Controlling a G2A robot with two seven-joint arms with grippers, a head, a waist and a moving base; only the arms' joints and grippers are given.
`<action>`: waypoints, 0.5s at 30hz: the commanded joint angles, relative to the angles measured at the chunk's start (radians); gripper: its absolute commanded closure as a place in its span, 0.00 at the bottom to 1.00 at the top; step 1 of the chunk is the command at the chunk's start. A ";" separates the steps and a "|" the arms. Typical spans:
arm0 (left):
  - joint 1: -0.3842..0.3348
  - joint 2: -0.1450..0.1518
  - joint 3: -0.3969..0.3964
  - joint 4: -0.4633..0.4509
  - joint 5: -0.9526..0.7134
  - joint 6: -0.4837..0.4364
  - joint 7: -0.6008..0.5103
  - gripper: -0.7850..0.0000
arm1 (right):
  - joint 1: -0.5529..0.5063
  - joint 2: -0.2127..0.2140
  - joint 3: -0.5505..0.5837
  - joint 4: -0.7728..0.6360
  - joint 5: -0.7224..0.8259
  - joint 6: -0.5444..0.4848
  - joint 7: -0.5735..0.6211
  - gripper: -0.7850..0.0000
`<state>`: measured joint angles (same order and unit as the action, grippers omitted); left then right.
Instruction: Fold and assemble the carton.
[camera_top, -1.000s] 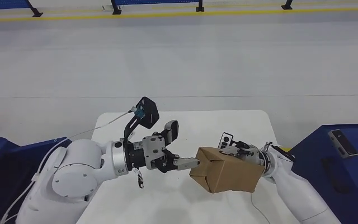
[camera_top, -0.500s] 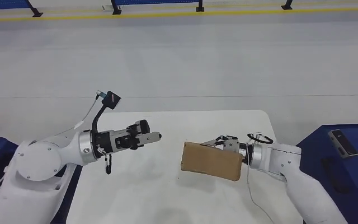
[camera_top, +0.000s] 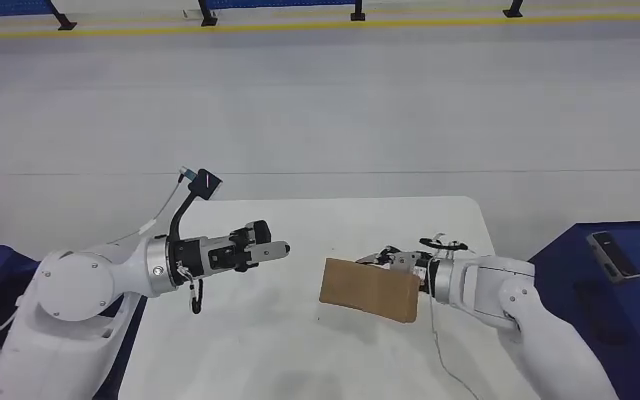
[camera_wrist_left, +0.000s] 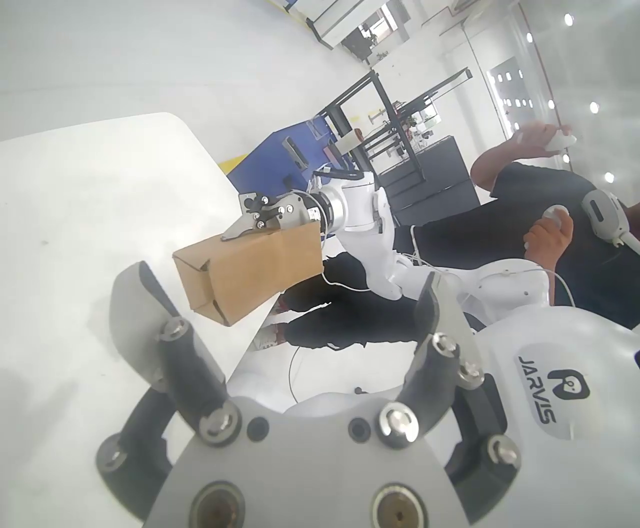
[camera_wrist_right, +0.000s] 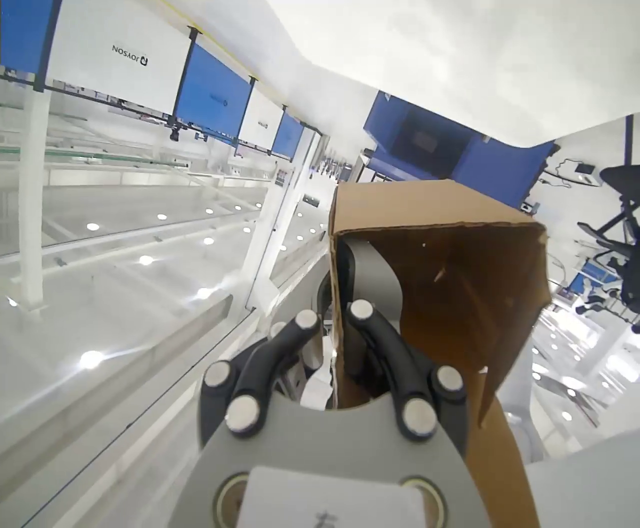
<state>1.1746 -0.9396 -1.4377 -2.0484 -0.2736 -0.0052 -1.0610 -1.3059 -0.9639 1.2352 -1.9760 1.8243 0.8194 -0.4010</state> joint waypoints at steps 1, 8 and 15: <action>0.000 0.000 0.000 0.000 0.000 0.000 0.000 0.00 | 0.026 -0.007 -0.048 0.010 0.027 -0.033 -0.179 1.00; 0.000 0.000 0.000 0.000 0.000 0.000 0.000 0.00 | 0.292 -0.056 -0.333 0.040 0.307 -0.245 -0.845 1.00; 0.000 0.000 0.000 0.000 0.000 0.000 0.000 0.00 | 0.645 -0.068 -0.702 0.216 0.505 -0.535 -1.135 1.00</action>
<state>1.1746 -0.9396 -1.4377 -2.0484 -0.2736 -0.0052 -1.0611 -0.7170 -1.0312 0.5881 -1.7979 2.3181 0.2743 -1.5354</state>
